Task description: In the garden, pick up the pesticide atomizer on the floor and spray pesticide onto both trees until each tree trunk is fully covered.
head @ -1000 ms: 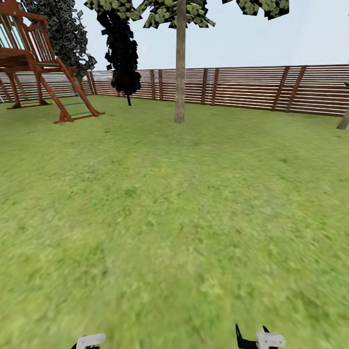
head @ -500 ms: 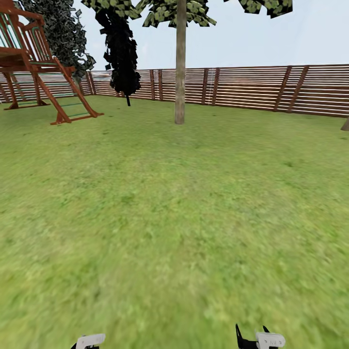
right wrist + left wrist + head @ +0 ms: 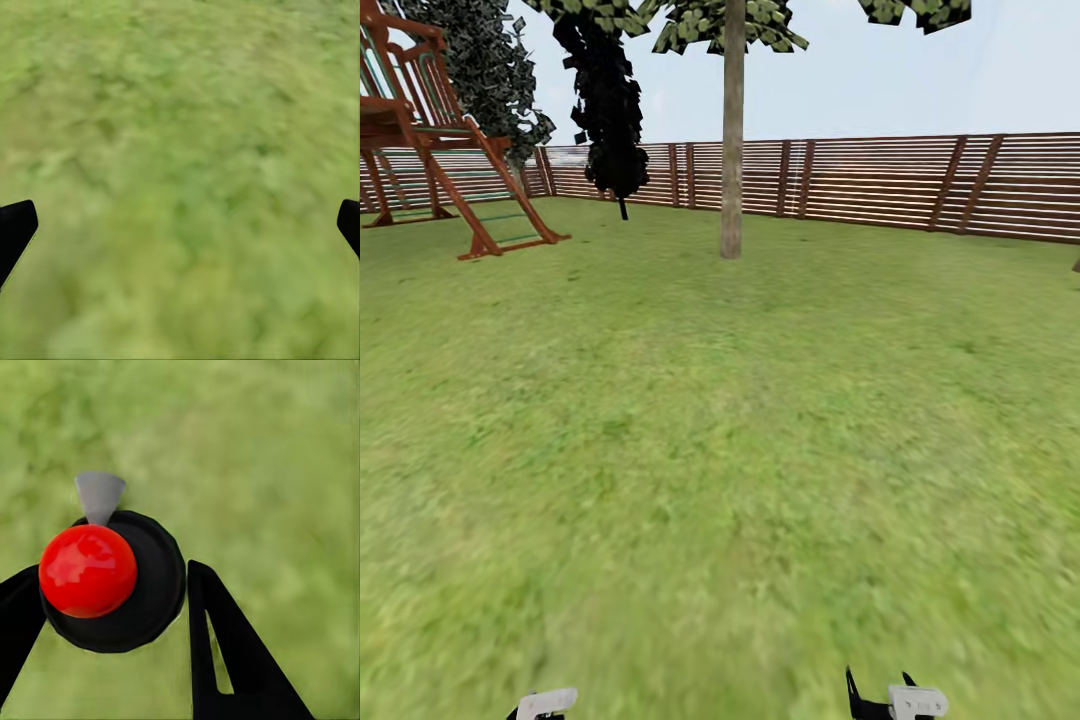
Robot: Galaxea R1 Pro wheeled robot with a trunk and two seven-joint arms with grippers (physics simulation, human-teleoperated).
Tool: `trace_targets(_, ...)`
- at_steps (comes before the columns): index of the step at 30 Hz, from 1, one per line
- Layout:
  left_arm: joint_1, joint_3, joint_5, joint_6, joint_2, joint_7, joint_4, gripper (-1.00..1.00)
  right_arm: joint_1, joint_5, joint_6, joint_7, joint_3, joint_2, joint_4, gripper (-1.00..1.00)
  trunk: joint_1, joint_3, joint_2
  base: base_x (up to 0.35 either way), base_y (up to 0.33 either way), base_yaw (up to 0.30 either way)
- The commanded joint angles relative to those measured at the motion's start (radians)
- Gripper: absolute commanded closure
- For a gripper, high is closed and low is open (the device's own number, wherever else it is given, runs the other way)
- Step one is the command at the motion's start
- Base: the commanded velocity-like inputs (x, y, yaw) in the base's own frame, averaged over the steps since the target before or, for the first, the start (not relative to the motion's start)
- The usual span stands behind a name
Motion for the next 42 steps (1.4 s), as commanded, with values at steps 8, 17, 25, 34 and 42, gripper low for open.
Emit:
trace_targets(8, 0.000, 0.000, 0.000, 0.000, 0.000, 0.000, 0.000, 1.00, 0.000, 0.000, 0.000, 0.000, 0.001, 0.000, 0.000, -1.00, 0.000, 0.000, 0.000, 0.339, 0.000, 0.000)
trace_targets(17, 0.000, 0.001, 0.000, 0.000, 0.000, 0.000, 0.000, 1.00, 0.000, 0.000, 0.000, 0.000, 0.001, 0.000, 0.000, -1.00, 0.000, 0.000, 0.000, 0.339, 0.000, 0.000)
trace_targets(25, 0.000, 0.000, 0.000, 0.000, 0.000, 0.000, 0.000, 1.00, 0.000, 0.000, 0.000, 0.000, 0.000, 0.000, 0.000, -1.00, 0.000, 0.000, 0.000, 0.339, 0.000, 0.000)
trace_targets(34, 0.000, 0.001, 0.000, 0.000, 0.000, 0.000, 0.000, 1.00, 0.000, 0.000, 0.000, 0.000, 0.001, 0.000, 0.000, -1.00, 0.000, 0.000, 0.000, 0.339, 0.000, 0.000)
trace_targets(42, 0.000, 0.000, 0.000, 0.000, 0.000, 0.000, 0.000, 1.00, 0.000, 0.000, 0.000, 0.000, 0.000, 0.000, 0.000, -1.00, 0.000, 0.000, 0.000, 0.339, 0.000, 0.000)
